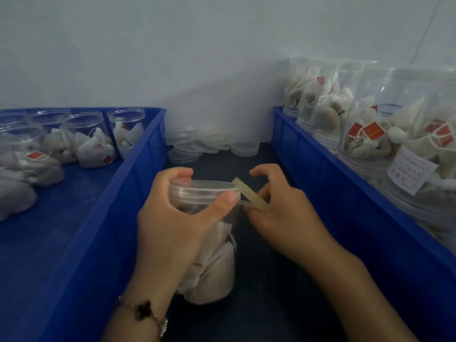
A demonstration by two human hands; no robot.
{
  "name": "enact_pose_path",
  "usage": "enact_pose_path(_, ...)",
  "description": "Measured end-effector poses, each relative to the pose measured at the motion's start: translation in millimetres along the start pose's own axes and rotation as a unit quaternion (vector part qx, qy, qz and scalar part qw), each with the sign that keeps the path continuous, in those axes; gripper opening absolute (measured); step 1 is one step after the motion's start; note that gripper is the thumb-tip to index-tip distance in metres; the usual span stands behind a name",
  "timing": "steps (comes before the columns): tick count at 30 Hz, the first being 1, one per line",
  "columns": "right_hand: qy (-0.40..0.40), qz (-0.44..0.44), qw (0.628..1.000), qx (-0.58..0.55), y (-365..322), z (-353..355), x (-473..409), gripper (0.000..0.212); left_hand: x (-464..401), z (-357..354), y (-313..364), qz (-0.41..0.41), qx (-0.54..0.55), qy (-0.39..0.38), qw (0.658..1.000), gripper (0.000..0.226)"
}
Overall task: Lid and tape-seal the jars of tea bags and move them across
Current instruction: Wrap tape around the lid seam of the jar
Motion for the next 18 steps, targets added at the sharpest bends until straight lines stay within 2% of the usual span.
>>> enact_pose_path(4, -0.073, 0.037, 0.992, -0.094, 3.9, 8.2, 5.7, 0.067, -2.5, 2.2, -6.1, -0.008, 0.045, 0.031, 0.998, 0.069)
enact_pose_path(8, -0.042, 0.056, 0.992, -0.104, 5.2, 10.6, 4.1, 0.059, -5.4, 4.0, -9.5, -0.021, 0.03, 0.033, 0.999, 0.063)
enact_pose_path(12, -0.043, 0.06, 0.992, -0.103, 6.0, 9.4, 4.2, 0.043, -5.1, 0.4, -11.9, -0.043, 0.011, 0.037, 0.998, 0.064)
enact_pose_path(15, -0.018, 0.064, 0.992, -0.108, 7.9, 9.7, 3.9, 0.049, -5.5, 0.3, -13.5, -0.052, 0.016, 0.025, 0.998, 0.072)
enact_pose_path(18, 0.014, 0.057, 0.994, -0.093, 7.9, 5.4, 2.0, 0.043, -5.0, -2.0, -12.3, -0.052, 0.018, 0.013, 0.998, 0.072)
Point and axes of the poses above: each hand's wrist, its own x-axis away from the middle knuckle, its own z-axis out of the back of the hand, y = z × x, the point moved 2 cm from there along -x, towards the middle knuckle, and after that the axes turned 8 degrees about -y, right-handed, at the moved point
